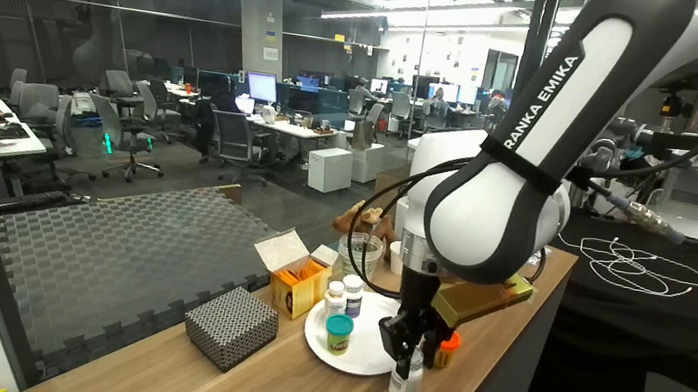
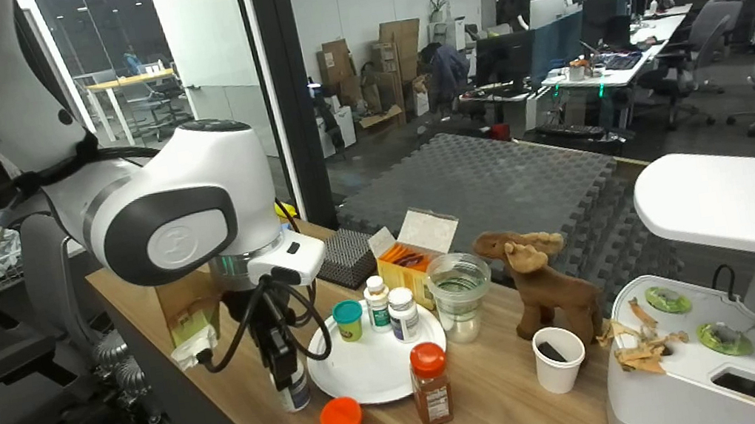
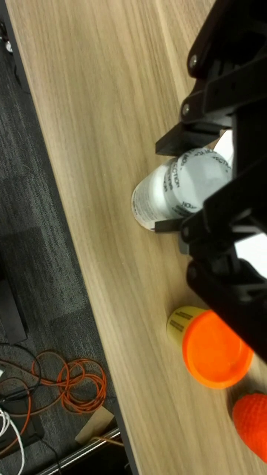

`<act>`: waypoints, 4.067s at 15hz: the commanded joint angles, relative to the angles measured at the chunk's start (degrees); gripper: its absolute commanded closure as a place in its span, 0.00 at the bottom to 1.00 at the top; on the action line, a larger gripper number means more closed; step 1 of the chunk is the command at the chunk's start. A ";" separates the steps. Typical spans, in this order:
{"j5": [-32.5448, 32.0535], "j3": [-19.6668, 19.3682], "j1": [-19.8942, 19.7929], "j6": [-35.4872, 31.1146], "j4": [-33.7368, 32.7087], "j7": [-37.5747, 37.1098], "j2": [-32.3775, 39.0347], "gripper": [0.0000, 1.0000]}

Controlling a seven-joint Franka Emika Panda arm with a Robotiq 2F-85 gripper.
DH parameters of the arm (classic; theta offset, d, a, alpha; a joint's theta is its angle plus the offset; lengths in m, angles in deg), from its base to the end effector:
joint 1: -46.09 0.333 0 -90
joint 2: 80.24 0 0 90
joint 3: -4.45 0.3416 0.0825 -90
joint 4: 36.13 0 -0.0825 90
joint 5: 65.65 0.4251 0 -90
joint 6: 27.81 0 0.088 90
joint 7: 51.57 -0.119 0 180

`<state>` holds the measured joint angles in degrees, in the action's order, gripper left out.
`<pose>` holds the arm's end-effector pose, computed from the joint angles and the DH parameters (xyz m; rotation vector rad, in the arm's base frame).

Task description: Put the left clear cup in the clear cup near the moose, then put the bottles and orange plushie surrounding the white plate on the white plate

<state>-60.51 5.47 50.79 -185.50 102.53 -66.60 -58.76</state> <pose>0.5043 0.0480 0.1262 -3.0865 0.3836 0.0765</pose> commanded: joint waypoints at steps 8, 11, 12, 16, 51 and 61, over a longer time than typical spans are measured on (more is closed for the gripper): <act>-7.98 -6.71 7.07 4.90 1.67 -11.26 -7.08 0.75; -10.61 -6.86 6.85 7.30 -0.74 -13.43 -7.51 0.75; -10.26 -6.24 5.97 7.73 -2.21 -12.68 -6.81 0.76; -9.43 -5.78 4.44 8.51 -8.09 -11.41 -3.29 0.76; -0.10 -4.23 -0.50 9.29 -24.11 -6.13 10.67 0.16; -4.21 -7.98 0.68 9.34 -15.87 -7.24 2.20 0.01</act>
<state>-63.27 -1.15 51.41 -176.38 82.00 -74.13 -51.84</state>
